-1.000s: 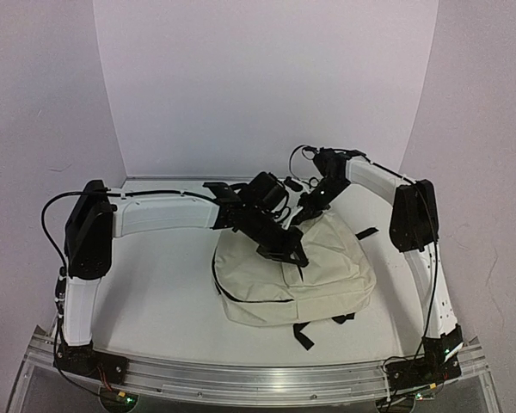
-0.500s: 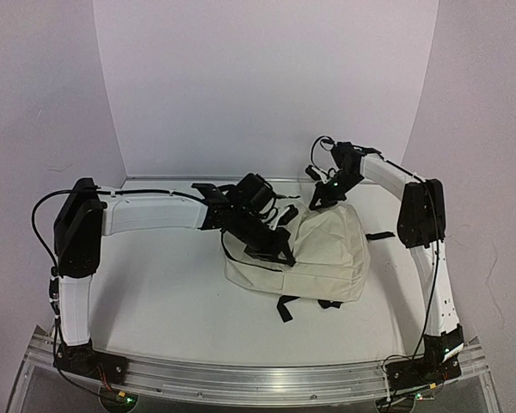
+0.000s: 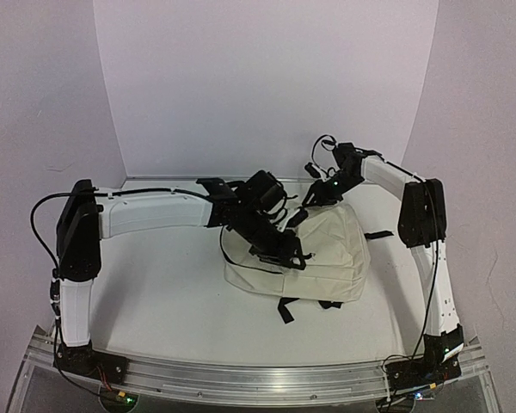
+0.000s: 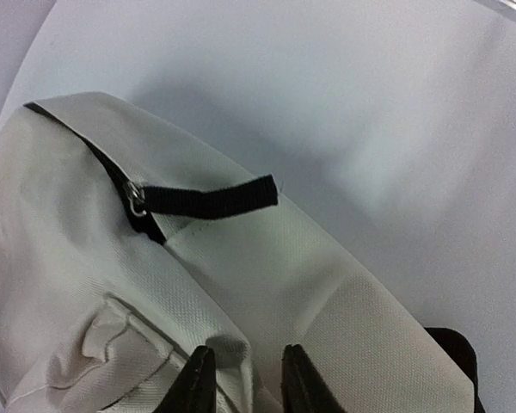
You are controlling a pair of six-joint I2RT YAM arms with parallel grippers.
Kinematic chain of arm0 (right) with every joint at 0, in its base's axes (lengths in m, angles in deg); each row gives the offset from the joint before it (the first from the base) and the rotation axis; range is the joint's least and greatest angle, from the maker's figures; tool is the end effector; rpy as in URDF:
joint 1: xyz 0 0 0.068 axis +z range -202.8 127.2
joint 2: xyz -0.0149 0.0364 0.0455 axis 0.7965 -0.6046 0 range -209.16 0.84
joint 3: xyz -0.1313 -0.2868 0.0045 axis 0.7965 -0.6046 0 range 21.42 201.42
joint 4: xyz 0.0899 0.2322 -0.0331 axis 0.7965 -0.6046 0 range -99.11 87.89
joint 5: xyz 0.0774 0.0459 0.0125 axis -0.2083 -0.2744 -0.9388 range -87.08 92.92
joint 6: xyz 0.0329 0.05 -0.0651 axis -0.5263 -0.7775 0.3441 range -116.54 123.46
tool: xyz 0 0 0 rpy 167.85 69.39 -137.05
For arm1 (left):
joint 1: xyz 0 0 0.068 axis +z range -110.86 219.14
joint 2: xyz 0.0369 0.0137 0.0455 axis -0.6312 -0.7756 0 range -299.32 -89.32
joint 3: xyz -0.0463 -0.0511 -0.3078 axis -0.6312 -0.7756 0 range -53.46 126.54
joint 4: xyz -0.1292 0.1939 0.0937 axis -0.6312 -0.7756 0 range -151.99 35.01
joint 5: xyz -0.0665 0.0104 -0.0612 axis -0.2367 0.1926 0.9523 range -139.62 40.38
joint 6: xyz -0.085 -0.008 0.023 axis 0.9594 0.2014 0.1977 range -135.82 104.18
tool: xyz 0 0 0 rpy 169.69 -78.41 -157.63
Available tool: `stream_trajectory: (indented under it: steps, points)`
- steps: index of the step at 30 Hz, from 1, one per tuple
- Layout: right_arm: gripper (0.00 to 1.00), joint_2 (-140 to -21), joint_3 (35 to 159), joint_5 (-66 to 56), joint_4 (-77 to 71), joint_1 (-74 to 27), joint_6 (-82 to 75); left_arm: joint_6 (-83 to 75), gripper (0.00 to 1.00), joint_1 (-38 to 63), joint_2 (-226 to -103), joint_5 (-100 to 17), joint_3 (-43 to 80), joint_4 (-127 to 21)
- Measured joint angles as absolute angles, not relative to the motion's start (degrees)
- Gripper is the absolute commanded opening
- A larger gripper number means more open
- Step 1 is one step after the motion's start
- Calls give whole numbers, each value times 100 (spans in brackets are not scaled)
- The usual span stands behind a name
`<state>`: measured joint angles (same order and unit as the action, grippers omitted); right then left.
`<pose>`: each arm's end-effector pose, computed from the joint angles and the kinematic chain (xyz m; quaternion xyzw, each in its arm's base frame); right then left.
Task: Pack the student bag
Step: Zip the student bag at the center of the board, then adjust the student bag at the center of the board.
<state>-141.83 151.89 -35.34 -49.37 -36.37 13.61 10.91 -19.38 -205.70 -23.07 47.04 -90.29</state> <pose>0.5378 0.2093 0.1925 -0.2935 0.8672 0.3292 0.2311 0.2253 -0.4351 0.2705 0.3248 0.8620 -0.3783 0.0913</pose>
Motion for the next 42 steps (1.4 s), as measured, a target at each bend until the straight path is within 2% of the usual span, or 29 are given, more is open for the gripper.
stream_trajectory:
  steps: [4, 9, 17, 25, 28, 30, 33, 36, 38, 39, 42]
  points:
    - [86, -13843, 15118, -3588, -4829, -3667, 1257, 1065, 74, -1725, -20578, -2131, 5460, -9337]
    - [89, -12515, 14357, -3589, -4768, -3768, 1296, 965, 98, -845, -20533, -2309, 5781, -9604]
    - [89, -10046, 12114, -3267, -5065, -3977, 1951, 787, 100, 577, -21178, -3139, 6996, -10495]
    - [84, -9463, 10007, -2658, -5791, -3937, 2652, 445, 100, 670, -22427, -3256, 8049, -11028]
    - [82, -9455, 9657, -2425, -5934, -3937, 2769, 404, 89, 656, -22658, -3100, 8004, -11152]
    - [80, -9455, 9578, -2316, -5979, -3937, 2808, 442, 74, 656, -22665, -2945, 7750, -11129]
    - [72, -9486, 9567, -2193, -5985, -3937, 2817, 529, 44, 644, -22520, -2646, 7014, -10859]
    - [60, -9740, 9678, -2180, -6008, -3937, 2780, 689, 19, 625, -22314, -2345, 6254, -10584]
    - [47, -10067, 9880, -2234, -6022, -3937, 2714, 775, 6, 604, -22211, -2224, 6121, -10490]
    - [41, -10194, 9971, -2275, -6039, -3937, 2672, 814, 1, 576, -22143, -2193, 6120, -10483]
    - [26, -10492, 10281, -2442, -6209, -3967, 2594, 927, 0, 490, -21920, -2162, 6121, -10482]
